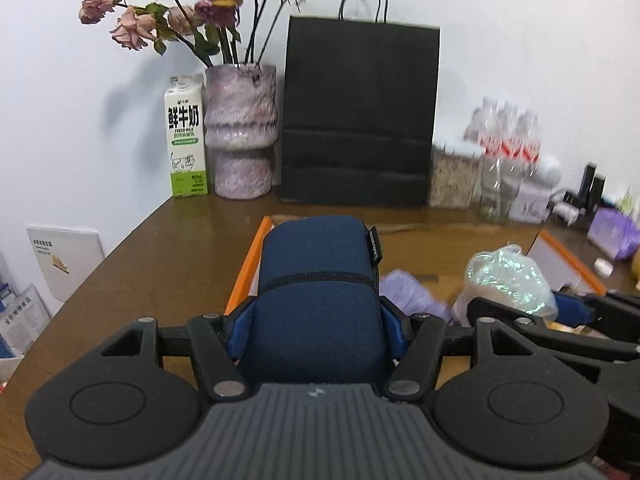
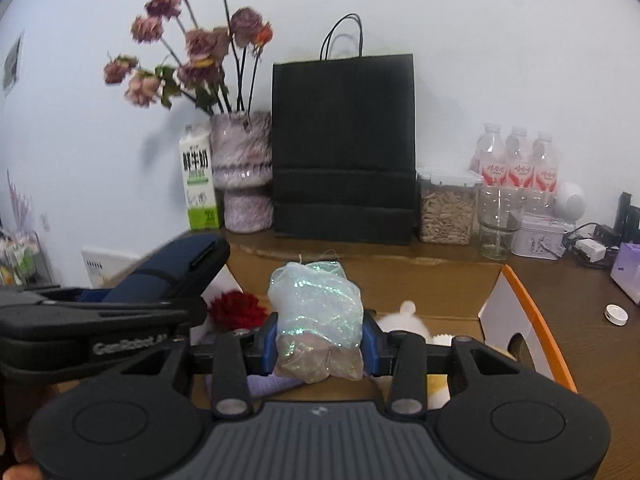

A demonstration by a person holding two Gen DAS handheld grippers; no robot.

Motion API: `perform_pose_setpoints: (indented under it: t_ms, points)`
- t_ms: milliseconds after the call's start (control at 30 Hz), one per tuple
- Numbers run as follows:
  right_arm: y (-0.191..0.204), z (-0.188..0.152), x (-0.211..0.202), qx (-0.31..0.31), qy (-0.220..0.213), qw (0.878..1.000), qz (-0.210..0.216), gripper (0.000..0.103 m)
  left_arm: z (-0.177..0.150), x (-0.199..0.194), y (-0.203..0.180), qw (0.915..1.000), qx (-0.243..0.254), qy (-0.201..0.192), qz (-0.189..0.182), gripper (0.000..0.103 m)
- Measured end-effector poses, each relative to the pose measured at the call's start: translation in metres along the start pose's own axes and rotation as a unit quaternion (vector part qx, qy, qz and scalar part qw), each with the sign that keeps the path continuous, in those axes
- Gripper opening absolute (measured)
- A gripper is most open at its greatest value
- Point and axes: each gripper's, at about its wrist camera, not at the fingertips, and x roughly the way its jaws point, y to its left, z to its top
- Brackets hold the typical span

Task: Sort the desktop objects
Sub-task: 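Carry the pouch and plastic bag over the box with both grippers, then release the pouch and bag into the box, opening both grippers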

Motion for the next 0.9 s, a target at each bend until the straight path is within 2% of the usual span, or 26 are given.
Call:
perform_pose_setpoints:
  t_ms: [200, 600, 733, 800, 833, 900]
  points:
    - [-0.003, -0.010, 0.006, 0.015, 0.021, 1.000, 0.010, 0.039, -0.011, 0.013, -0.004, 0.9995, 0.014, 0.021, 0.019, 0.064]
    - [-0.003, -0.014, 0.006, 0.015, 0.021, 1.000, 0.003, 0.039, -0.017, 0.012, -0.008, 0.9992, 0.029, 0.019, 0.018, 0.064]
    - [-0.006, -0.012, 0.004, 0.024, 0.022, 0.999, 0.000, 0.047, -0.017, 0.011, -0.005, 0.9996, 0.022, 0.017, 0.010, 0.065]
    - [-0.009, -0.011, 0.001, 0.030, 0.019, 0.999, 0.002, 0.049, -0.016, 0.007, -0.005, 0.9997, 0.020, 0.008, 0.010, 0.067]
    - [-0.010, -0.010, -0.002, 0.033, 0.014, 0.999, 0.003, 0.053, -0.016, 0.002, -0.005, 0.9996, 0.022, -0.008, 0.015, 0.068]
    - [-0.013, -0.008, -0.008, 0.036, 0.002, 0.999, -0.001, 0.058, -0.014, -0.009, -0.006, 0.9984, 0.028, -0.039, 0.028, 0.076]
